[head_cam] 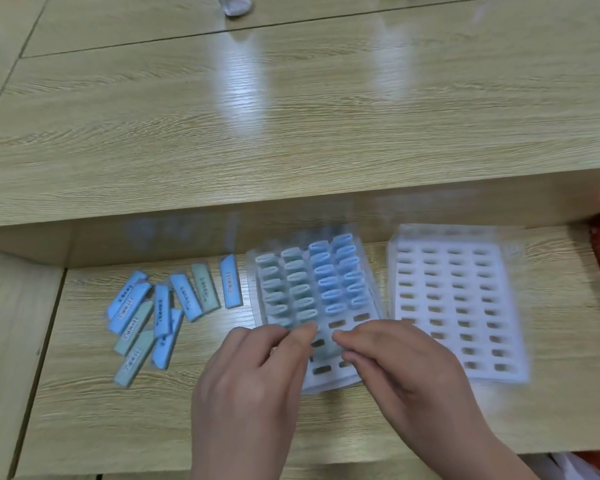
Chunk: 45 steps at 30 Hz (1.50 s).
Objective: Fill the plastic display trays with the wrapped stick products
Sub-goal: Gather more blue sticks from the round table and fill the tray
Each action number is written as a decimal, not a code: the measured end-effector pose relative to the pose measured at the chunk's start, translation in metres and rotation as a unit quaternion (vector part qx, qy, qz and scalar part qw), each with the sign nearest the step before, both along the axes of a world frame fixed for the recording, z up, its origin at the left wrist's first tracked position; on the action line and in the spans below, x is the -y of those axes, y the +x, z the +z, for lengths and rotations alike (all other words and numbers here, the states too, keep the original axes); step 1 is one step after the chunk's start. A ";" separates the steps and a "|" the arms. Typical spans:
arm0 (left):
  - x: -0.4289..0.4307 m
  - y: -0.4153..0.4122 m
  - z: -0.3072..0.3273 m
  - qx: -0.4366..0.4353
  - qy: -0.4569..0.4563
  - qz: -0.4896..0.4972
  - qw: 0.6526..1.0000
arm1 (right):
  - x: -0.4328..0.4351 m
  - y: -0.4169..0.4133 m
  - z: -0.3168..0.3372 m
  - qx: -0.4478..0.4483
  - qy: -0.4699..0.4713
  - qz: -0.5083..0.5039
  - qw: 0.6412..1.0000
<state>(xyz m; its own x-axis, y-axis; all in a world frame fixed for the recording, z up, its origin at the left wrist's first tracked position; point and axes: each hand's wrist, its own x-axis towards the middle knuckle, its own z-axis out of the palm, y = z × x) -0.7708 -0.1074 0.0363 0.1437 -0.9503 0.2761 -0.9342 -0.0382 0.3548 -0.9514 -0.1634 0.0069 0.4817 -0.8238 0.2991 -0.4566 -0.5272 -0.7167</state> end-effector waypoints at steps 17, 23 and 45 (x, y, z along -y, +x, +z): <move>-0.006 0.001 -0.002 0.032 0.023 -0.051 0.998 | -0.019 0.010 -0.026 -0.059 -0.120 0.028 0.991; -0.001 0.003 0.006 0.011 0.026 -0.054 0.998 | -0.015 0.016 -0.025 -0.031 -0.120 0.000 0.992; 0.008 0.151 -0.028 -0.109 0.125 0.292 0.942 | 0.013 0.251 -0.002 -0.274 0.079 -0.069 0.956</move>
